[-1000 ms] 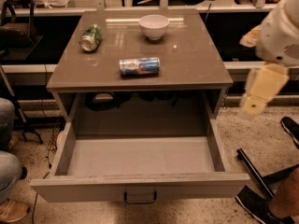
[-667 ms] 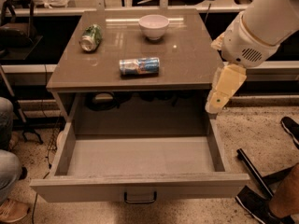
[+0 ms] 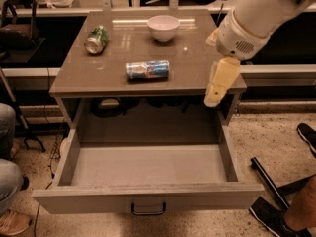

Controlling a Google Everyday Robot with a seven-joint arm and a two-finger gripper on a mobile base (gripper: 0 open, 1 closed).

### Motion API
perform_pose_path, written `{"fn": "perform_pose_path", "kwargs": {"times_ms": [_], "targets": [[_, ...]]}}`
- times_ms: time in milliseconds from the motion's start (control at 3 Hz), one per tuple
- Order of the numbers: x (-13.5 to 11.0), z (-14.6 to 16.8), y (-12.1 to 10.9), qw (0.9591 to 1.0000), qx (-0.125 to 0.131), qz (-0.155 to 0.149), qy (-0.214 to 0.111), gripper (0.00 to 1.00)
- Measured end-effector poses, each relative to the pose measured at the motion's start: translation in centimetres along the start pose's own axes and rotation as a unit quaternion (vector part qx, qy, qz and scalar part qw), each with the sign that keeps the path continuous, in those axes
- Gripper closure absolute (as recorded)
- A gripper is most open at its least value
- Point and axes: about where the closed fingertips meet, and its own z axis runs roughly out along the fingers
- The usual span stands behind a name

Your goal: Place redbull can into top drawer

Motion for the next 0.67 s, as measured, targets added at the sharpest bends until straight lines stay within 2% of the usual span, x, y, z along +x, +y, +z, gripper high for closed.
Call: {"fn": "perform_pose_path", "kwargs": {"times_ms": [333, 667], "targets": [[-2.3, 3.1, -3.4, 0.9998, -0.015, -0.017, -0.002, 0.0], [-6.1, 7.6, -5.8, 0.9989, -0.029, -0.036, 0.008, 0.0]]}}
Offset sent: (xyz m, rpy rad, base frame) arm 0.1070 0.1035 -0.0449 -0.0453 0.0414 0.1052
